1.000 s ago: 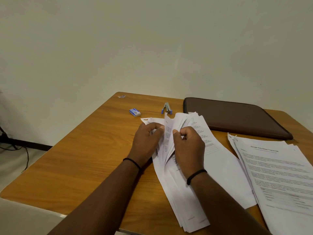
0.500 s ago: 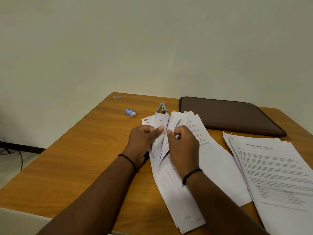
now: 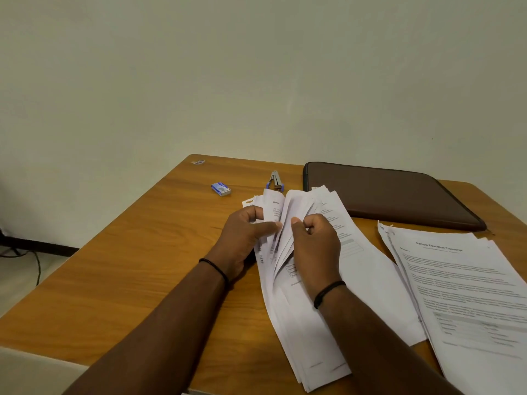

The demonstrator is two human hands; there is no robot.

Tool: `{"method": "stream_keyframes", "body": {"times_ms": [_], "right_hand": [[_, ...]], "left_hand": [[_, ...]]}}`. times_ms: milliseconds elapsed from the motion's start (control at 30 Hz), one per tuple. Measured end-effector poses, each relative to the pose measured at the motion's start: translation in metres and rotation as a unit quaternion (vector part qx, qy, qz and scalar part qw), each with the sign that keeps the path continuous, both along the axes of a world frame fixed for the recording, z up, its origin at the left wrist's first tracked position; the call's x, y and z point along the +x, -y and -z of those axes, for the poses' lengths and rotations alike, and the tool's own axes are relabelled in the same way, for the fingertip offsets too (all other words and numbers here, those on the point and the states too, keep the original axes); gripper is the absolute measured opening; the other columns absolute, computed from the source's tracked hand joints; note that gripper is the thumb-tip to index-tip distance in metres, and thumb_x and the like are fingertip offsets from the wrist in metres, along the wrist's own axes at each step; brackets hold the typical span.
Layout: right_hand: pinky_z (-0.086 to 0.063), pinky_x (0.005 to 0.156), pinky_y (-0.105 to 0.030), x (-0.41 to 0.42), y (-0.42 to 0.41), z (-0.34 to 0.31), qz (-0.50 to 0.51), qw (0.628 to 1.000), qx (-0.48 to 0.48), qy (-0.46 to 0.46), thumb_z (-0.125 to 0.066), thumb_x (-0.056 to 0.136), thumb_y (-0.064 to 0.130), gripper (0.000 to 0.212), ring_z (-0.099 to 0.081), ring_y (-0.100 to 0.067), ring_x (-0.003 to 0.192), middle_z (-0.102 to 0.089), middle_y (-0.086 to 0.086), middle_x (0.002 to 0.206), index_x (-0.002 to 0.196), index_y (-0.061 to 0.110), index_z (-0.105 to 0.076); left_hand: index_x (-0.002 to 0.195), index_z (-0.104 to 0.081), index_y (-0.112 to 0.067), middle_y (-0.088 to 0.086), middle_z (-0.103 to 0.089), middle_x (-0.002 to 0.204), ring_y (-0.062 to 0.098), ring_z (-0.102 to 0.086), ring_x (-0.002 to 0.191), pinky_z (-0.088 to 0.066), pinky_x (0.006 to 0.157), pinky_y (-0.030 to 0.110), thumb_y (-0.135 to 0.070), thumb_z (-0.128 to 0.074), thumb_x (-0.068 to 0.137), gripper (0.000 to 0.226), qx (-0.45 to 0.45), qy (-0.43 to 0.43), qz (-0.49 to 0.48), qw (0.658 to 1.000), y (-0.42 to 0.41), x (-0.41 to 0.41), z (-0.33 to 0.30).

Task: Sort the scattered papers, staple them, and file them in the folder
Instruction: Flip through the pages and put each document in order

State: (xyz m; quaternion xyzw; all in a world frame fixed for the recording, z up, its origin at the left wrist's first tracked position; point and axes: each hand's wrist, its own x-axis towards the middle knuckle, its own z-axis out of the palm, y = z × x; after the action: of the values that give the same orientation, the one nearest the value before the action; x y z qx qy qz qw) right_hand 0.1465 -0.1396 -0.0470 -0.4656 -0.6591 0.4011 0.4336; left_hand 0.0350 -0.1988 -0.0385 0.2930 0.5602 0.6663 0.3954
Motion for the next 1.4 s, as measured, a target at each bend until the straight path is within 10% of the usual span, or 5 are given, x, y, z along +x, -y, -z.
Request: {"method": "stream_keyframes", "body": {"times_ms": [367, 667, 1000, 1267, 1400], "right_hand": [[-0.043, 0.048, -0.007, 0.002, 0.007, -0.004, -0.001, 0.998, 0.048, 0.046, -0.057, 0.099, 0.033, 0.015, -0.065, -0.011, 0.069, -0.068, 0.001, 0.092, 0.09, 0.02, -0.056], [-0.053, 0.081, -0.028, -0.006, 0.004, -0.009, 0.01, 0.925, 0.283, 0.254, -0.052, 0.101, 0.032, 0.027, -0.062, -0.017, 0.091, -0.064, -0.005, 0.106, 0.12, 0.014, -0.056], [-0.046, 0.073, -0.038, 0.003, -0.004, -0.011, -0.033, 0.86, 0.309, 0.404, -0.05, 0.097, 0.017, 0.024, -0.062, -0.029, 0.089, -0.065, -0.01, 0.102, 0.118, 0.012, -0.058], [-0.042, 0.094, -0.043, 0.0, 0.016, -0.013, -0.069, 0.861, 0.219, 0.453, -0.035, 0.101, 0.052, 0.041, -0.056, -0.027, 0.112, -0.059, -0.006, 0.122, 0.128, 0.025, -0.052], [-0.048, 0.09, -0.038, -0.018, 0.037, -0.052, -0.068, 0.954, 0.192, 0.221, -0.051, 0.096, 0.054, 0.051, -0.057, -0.027, 0.111, -0.059, -0.008, 0.125, 0.129, 0.016, -0.048]], "left_hand": [[0.105, -0.067, 0.002, 0.005, -0.074, 0.107, 0.016, -0.073, 0.083, -0.061, 0.074, 0.035, -0.043, -0.07, 0.088, 0.048, -0.054, -0.147, -0.087, 0.984, -0.008, -0.002, 0.009], [0.079, -0.061, -0.019, 0.005, -0.023, 0.164, 0.024, -0.013, 0.152, -0.022, 0.118, 0.04, -0.024, -0.078, 0.084, 0.018, -0.154, -0.394, -0.221, 0.879, -0.009, -0.002, 0.007], [0.078, -0.042, -0.021, -0.009, -0.046, 0.065, -0.004, -0.049, 0.058, -0.034, 0.048, 0.012, -0.02, -0.053, 0.101, 0.026, 0.051, -0.314, -0.359, 0.878, 0.032, 0.01, -0.031], [0.084, -0.046, -0.016, -0.01, -0.043, 0.064, -0.004, -0.049, 0.058, -0.036, 0.052, 0.01, -0.019, -0.056, 0.101, 0.021, 0.183, -0.343, -0.44, 0.809, 0.102, -0.027, -0.101], [0.079, -0.042, -0.02, -0.011, -0.041, 0.068, -0.002, -0.045, 0.06, -0.036, 0.056, 0.01, -0.02, -0.056, 0.101, 0.026, 0.216, -0.355, -0.453, 0.789, 0.133, -0.045, -0.127]]}}
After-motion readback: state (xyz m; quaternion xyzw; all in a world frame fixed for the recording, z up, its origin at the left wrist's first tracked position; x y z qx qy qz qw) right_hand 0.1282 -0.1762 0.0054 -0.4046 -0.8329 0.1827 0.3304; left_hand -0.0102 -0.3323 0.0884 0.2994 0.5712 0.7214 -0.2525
